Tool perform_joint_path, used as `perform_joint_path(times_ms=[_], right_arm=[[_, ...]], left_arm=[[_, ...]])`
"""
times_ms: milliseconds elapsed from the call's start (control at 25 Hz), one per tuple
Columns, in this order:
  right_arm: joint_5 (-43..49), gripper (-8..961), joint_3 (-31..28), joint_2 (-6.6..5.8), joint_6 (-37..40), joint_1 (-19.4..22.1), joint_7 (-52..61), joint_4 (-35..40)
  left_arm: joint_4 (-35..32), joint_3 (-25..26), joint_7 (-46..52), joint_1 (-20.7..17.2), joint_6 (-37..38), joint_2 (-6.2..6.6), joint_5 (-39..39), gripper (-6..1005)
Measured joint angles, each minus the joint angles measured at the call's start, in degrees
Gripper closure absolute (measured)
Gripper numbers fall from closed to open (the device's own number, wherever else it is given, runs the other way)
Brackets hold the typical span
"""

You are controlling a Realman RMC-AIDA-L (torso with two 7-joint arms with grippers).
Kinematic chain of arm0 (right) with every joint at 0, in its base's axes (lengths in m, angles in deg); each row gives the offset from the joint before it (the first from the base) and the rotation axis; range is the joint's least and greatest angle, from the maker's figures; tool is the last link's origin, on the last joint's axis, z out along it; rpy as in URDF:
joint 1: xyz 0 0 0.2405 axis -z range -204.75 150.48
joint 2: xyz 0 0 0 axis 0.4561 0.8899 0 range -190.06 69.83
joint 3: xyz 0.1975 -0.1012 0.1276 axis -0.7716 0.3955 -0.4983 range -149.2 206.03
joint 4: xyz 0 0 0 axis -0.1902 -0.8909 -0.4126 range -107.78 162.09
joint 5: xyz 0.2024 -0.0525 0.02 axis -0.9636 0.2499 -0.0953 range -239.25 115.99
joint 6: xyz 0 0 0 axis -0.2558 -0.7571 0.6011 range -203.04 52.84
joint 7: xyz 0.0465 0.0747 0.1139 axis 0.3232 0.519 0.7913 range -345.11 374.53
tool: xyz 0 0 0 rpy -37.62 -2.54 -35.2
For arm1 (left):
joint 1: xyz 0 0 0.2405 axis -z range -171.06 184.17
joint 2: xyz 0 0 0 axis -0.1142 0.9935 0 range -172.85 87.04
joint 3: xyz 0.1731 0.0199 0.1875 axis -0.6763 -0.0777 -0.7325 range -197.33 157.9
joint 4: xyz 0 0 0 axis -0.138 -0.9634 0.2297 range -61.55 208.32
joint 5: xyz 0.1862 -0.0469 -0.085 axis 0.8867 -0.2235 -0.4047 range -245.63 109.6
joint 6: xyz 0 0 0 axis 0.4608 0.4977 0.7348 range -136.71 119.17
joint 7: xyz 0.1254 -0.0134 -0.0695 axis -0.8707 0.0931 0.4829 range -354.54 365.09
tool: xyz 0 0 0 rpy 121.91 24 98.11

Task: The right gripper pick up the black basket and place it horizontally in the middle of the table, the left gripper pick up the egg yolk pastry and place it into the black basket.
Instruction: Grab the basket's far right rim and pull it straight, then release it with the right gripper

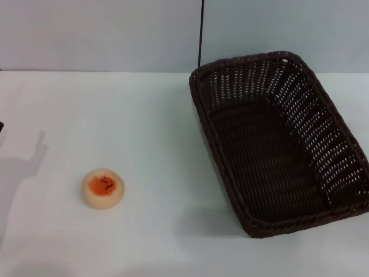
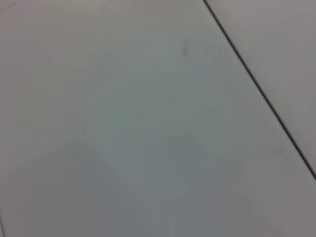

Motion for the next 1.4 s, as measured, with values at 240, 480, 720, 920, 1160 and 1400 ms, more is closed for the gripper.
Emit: perform_joint_path(times_ms=[240,480,720,920,1160,1400], right_arm=[[2.1,343,0.1,0.00,-0.1,-0.1,2.1,1.6],[7.1,343,-0.3,-0.02,-0.2,0.4,6.6,5.7],[14.1,344,-0.5,-0.30,-0.3,1.2,16.2,14.2],[28.0,343,-0.5,-0.96,-1.2,0.6,35.7,27.9],[47.4,344,-0.6,-2.64,-0.1,-3.2,62.2,43.1],[70.0,343,-1.3,-6.48,8.9,-11.2,87.4,56.5]], left_arm=[[-0.1,-0.2,0.2,-0.2,0.2,0.00,0.1,191],[-0.6,-0.5,1.0,-0.2,0.3,-0.01,0.2,195],[-2.4,-0.5,3.4,0.3,1.4,-0.01,0.3,200],[-3.3,-0.5,3.4,0.7,1.7,-0.01,0.4,204],[-4.9,-0.6,3.4,1.2,1.8,0.00,0.4,208],[-5.9,-0.1,3.4,1.6,1.5,0.07,0.3,213]])
